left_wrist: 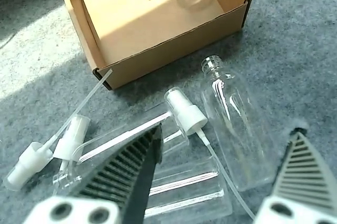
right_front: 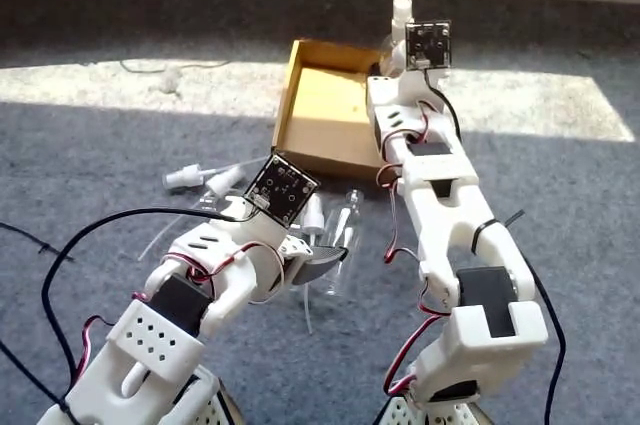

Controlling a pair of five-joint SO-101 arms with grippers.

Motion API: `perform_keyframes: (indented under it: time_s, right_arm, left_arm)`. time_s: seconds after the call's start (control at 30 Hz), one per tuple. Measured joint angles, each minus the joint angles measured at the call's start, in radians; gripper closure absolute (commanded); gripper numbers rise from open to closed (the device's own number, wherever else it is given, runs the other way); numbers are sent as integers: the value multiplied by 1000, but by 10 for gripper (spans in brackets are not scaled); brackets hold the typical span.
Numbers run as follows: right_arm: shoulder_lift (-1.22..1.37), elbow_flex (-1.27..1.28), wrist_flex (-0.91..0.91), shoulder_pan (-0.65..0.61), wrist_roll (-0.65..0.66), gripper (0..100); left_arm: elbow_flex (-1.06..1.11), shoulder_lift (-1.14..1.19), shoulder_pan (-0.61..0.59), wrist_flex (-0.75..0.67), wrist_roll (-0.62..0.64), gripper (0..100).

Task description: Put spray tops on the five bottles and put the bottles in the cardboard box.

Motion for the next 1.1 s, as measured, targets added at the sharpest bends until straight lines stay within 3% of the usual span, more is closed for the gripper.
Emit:
perform_keyframes:
  time_s: [1.1]
  right_arm:
    - [-2, 20, 0, 2, 8, 757]
  left_arm:
    - [0, 0, 0, 0, 0, 668]
